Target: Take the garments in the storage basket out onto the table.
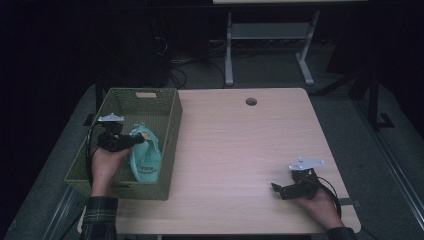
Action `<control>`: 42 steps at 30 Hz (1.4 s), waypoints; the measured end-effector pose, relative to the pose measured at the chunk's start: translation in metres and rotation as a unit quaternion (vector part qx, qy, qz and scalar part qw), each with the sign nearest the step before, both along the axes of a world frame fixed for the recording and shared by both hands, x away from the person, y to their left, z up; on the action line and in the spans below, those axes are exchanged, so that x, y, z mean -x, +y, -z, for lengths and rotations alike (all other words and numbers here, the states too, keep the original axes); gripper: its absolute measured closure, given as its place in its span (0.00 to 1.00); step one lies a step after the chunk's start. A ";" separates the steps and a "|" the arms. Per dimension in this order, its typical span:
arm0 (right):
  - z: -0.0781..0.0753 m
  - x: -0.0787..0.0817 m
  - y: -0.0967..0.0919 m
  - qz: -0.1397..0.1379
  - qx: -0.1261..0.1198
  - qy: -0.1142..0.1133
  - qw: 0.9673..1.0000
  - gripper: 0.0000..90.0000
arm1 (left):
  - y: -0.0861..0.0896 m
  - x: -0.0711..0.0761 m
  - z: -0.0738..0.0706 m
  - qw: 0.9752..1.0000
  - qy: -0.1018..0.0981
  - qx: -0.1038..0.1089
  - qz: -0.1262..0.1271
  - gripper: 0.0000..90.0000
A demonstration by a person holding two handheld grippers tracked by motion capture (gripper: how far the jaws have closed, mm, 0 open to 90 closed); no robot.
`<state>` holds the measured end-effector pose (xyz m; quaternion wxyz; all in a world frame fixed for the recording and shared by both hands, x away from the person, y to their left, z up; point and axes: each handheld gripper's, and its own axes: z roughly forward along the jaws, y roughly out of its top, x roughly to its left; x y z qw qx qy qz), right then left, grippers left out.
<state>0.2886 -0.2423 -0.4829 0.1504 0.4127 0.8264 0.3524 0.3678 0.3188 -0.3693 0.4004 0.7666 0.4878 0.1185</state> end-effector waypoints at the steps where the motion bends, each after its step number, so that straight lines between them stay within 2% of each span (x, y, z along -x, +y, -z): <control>1: 0.000 0.000 0.000 0.000 0.000 0.000 1.000 0.03 | 0.001 0.001 -0.001 1.000 -0.004 0.009 0.000 0.95; 4: 0.000 0.000 0.000 0.000 0.000 0.000 1.000 0.03 | 0.004 0.004 -0.005 1.000 -0.013 0.028 0.004 0.95; 8: 0.000 0.000 0.000 0.000 0.000 0.000 1.000 0.03 | 0.005 0.006 -0.010 0.999 -0.030 0.039 0.012 0.95; 13: 0.000 0.000 0.000 0.000 0.000 0.000 1.000 0.03 | 0.003 0.010 -0.020 0.997 -0.055 0.056 0.026 0.95; 22: 0.000 0.000 0.000 0.000 0.000 0.000 1.000 0.03 | -0.006 0.013 -0.044 0.995 -0.076 0.052 0.044 0.95; 32: 0.000 0.000 0.000 0.000 0.000 0.001 1.000 0.03 | -0.016 0.014 -0.077 0.992 -0.101 0.044 0.059 0.95; 42: 0.000 0.000 0.000 0.001 -0.001 0.000 1.000 0.03 | -0.022 0.015 -0.102 0.989 -0.120 0.049 0.074 0.95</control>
